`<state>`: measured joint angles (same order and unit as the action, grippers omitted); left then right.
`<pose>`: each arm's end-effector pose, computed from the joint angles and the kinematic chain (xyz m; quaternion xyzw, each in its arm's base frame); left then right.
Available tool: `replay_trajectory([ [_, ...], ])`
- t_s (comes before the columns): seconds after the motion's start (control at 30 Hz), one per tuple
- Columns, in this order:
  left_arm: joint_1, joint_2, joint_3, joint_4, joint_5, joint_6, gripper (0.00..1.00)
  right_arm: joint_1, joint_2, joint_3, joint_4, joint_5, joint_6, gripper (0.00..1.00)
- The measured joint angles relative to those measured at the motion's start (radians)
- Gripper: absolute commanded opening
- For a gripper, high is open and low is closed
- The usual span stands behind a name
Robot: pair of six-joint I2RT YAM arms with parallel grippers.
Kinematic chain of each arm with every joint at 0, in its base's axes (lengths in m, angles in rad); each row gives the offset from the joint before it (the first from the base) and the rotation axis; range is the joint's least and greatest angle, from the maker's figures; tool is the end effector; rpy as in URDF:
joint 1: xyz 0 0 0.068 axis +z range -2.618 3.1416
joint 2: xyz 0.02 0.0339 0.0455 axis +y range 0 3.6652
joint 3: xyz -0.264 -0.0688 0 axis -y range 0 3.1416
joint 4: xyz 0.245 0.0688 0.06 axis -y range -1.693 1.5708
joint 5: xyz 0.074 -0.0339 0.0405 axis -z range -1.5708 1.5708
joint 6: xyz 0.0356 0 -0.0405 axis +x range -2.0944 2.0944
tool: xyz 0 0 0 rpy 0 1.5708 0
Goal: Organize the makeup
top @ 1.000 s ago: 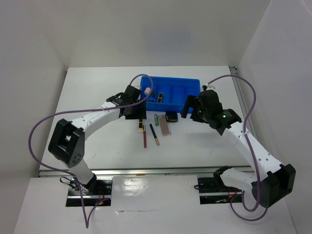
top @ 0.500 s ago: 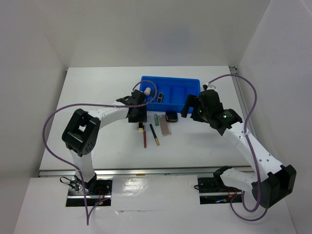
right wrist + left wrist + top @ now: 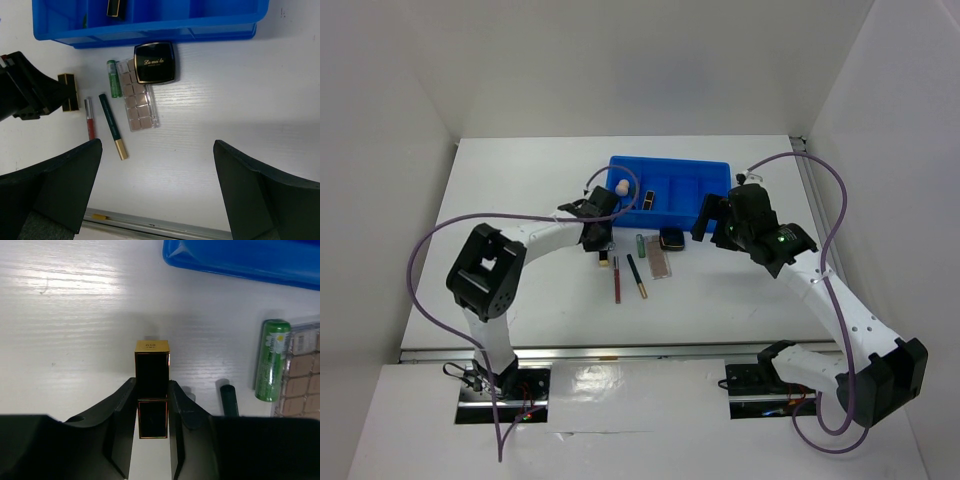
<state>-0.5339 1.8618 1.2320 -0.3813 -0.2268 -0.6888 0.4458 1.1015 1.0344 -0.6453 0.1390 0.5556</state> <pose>0.3370 -0.1899 0.1785 -0.1050 0.9496 -0.0685 0.2871 0.2112 0.0955 0.3210 0.0786 0.9042 0.1439 0.3945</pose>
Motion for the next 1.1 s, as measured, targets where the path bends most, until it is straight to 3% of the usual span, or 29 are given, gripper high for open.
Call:
replay_trajectory([
  [0.13, -0.001, -0.072, -0.004, -0.018, -0.005, 0.002, 0.00, 0.000, 0.000, 0.000, 0.000, 0.000, 0.000, 1.00],
  [0.3, -0.006, -0.185, 0.008, -0.053, 0.055, 0.041, 0.00, 0.000, 0.000, 0.000, 0.001, 0.000, 0.000, 1.00],
  [0.5, -0.008, -0.171, 0.214, -0.103, 0.165, 0.095, 0.00, 0.000, 0.000, 0.000, 0.001, 0.000, 0.000, 1.00],
  [0.6, -0.008, -0.060, 0.444, -0.105, 0.195, 0.121, 0.00, 0.000, 0.000, 0.000, 0.000, 0.001, 0.000, 1.00],
  [0.8, -0.009, 0.308, 0.958, -0.129, 0.226, 0.161, 0.00, 0.000, -0.007, 0.004, -0.007, 0.013, 0.000, 1.00],
  [0.87, -0.009, 0.392, 1.036, -0.136, 0.227, 0.163, 0.00, 0.000, -0.019, 0.006, -0.014, 0.021, 0.000, 1.00],
  [1.0, -0.009, 0.468, 1.046, -0.160, 0.216, 0.163, 0.00, 0.000, -0.044, 0.008, -0.034, 0.039, 0.001, 1.00],
  [1.1, -0.009, 0.505, 1.049, -0.166, 0.199, 0.164, 0.06, 0.000, -0.050, 0.008, -0.047, 0.042, 0.002, 1.00],
])
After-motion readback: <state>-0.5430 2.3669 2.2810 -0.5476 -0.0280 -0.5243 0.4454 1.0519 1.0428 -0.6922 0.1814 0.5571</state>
